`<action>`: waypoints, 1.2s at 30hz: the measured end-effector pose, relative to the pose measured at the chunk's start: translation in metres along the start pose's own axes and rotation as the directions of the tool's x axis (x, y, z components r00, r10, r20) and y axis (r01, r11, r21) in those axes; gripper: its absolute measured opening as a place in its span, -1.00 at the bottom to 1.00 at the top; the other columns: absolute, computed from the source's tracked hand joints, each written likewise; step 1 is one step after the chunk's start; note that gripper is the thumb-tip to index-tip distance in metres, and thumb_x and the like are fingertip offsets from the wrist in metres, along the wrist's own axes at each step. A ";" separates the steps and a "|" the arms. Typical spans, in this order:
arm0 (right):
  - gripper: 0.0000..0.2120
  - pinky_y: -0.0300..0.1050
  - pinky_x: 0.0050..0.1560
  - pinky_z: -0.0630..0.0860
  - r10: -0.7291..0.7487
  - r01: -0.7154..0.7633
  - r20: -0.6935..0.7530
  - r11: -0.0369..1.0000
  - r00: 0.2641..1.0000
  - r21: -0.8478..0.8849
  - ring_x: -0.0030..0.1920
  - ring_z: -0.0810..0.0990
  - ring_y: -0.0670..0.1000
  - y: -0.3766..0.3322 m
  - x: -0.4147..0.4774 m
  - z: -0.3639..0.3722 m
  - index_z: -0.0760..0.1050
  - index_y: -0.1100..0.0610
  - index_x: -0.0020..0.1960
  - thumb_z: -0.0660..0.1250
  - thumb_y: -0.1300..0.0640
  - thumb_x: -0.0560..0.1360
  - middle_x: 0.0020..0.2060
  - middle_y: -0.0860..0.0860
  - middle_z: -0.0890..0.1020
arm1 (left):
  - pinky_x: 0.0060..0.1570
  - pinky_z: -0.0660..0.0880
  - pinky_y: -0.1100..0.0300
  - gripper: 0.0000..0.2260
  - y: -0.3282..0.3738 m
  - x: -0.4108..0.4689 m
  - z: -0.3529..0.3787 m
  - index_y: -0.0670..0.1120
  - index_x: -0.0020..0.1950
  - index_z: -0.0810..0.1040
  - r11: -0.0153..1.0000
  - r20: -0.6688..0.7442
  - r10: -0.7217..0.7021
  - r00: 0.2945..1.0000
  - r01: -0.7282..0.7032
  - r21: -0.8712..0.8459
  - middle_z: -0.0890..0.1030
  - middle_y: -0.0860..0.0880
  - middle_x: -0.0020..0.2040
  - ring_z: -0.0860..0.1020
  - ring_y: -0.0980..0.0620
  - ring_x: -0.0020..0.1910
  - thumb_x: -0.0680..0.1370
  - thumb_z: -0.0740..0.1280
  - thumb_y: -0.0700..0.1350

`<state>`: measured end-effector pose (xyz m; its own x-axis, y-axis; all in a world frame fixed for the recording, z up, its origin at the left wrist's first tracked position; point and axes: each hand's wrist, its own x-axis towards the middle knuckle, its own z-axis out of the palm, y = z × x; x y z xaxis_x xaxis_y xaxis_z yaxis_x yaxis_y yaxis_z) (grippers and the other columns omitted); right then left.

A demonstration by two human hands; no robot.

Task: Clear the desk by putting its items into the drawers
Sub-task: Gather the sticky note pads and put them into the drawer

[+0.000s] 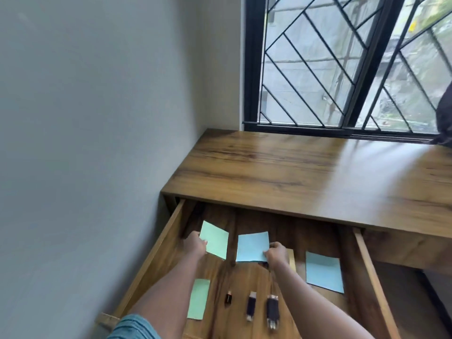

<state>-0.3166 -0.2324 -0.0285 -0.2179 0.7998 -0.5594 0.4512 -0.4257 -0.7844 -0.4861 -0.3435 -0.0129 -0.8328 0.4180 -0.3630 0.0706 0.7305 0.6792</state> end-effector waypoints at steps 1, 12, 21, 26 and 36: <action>-0.68 0.02 -0.03 0.63 0.007 -0.007 -0.004 1.000 1.000 -0.003 0.08 0.57 0.17 0.004 0.000 0.007 0.34 0.21 0.33 0.19 0.31 0.58 0.18 0.21 0.51 | 0.08 0.53 0.13 -0.68 -0.007 0.005 0.001 -0.23 0.32 0.45 1.000 -0.004 -0.018 1.000 0.018 -0.017 0.53 -0.21 0.27 0.55 -0.16 0.19 0.57 0.28 -0.24; -0.65 -0.14 -0.09 0.50 0.054 -0.083 -0.141 0.974 0.988 -0.209 0.16 0.54 0.16 0.011 0.035 0.057 0.32 0.26 0.37 0.18 0.31 0.59 0.23 0.21 0.50 | 0.06 0.53 0.09 -0.71 -0.028 0.072 0.013 -0.25 0.30 0.44 0.990 0.000 -0.129 0.992 0.128 0.052 0.54 -0.23 0.23 0.55 -0.20 0.18 0.59 0.24 -0.22; -0.73 -0.07 -0.02 0.55 0.048 -0.143 -0.286 0.937 0.957 -0.320 0.09 0.57 0.16 0.004 0.027 0.078 0.40 0.27 0.25 0.24 0.24 0.56 0.16 0.19 0.54 | 0.14 0.44 0.06 -0.69 -0.025 0.067 0.021 -0.22 0.33 0.42 0.950 -0.151 -0.092 0.984 0.132 0.284 0.38 -0.19 0.34 0.43 -0.14 0.27 0.60 0.22 -0.19; -0.67 0.03 0.13 0.49 -0.010 -0.110 -0.349 0.940 0.937 -0.323 0.16 0.45 0.19 0.004 0.008 0.071 0.34 0.28 0.29 0.25 0.28 0.54 0.21 0.22 0.42 | 0.09 0.47 0.06 -0.66 -0.026 0.053 0.016 -0.20 0.36 0.39 0.959 -0.219 -0.081 0.972 0.137 0.249 0.37 -0.20 0.34 0.40 -0.16 0.25 0.60 0.21 -0.14; -0.72 -0.02 0.04 0.31 0.076 -0.007 -0.543 0.992 0.836 0.128 0.07 0.35 0.12 0.035 -0.093 0.006 0.26 0.26 0.30 0.01 0.17 0.65 0.25 0.20 0.32 | 0.21 0.40 0.01 -0.58 -0.034 -0.068 -0.014 -0.26 0.43 0.24 0.951 -0.345 -0.133 0.929 0.217 0.218 0.27 -0.26 0.40 0.29 -0.21 0.32 0.60 0.17 -0.18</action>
<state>-0.2854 -0.3239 -0.0056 0.3218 0.8665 -0.3817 0.3382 -0.4817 -0.8085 -0.4397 -0.4043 -0.0026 -0.9726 0.1050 -0.2072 0.0063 0.9036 0.4283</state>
